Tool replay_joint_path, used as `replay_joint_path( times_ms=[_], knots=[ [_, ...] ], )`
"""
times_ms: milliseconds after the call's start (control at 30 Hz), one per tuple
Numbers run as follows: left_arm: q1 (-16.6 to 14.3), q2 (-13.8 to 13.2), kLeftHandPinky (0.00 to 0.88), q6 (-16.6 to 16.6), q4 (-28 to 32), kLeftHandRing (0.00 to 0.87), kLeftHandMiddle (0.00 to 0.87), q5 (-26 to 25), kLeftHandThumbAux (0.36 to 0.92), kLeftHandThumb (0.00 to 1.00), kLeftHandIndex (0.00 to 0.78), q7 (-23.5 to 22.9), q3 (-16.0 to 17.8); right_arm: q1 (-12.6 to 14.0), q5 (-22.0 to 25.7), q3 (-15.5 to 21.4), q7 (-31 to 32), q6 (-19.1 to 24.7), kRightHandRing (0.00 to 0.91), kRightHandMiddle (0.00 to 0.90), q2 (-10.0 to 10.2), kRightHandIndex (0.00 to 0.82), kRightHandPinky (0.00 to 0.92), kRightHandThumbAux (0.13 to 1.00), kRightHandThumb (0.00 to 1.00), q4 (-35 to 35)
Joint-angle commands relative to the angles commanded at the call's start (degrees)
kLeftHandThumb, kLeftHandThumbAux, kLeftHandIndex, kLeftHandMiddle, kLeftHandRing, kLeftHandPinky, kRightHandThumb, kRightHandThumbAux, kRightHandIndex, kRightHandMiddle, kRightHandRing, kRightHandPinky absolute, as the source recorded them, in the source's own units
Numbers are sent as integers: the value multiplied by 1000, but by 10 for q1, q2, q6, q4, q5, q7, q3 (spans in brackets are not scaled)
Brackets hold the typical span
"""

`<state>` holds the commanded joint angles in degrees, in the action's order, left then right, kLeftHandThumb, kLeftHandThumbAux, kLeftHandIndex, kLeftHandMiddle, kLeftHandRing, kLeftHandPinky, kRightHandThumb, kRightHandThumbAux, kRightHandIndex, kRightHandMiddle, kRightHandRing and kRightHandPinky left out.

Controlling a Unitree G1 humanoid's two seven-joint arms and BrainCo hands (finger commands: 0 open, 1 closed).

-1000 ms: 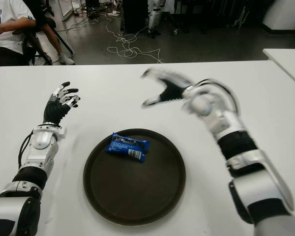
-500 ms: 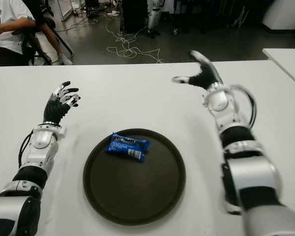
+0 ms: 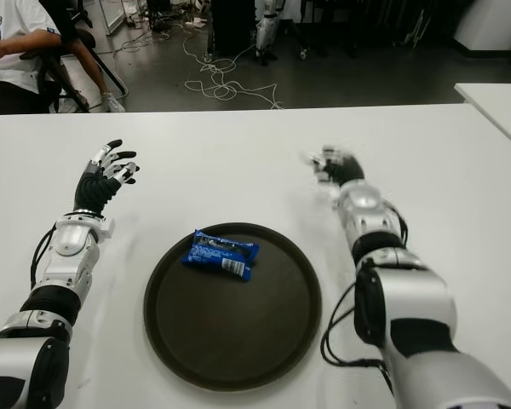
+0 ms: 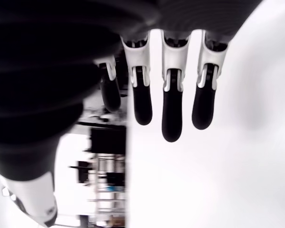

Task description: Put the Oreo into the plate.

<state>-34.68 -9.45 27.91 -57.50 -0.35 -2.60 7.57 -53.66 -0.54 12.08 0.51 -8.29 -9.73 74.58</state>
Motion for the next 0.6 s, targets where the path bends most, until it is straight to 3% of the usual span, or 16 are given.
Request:
replay_joint_path(
  times_ms=[600],
  knots=[
    [3,0,396,3,3,321,267,-1,659,434,142,-3,0,4,-13,-10,-22,-13,399,355,1,285,440,740,0,5]
  ],
)
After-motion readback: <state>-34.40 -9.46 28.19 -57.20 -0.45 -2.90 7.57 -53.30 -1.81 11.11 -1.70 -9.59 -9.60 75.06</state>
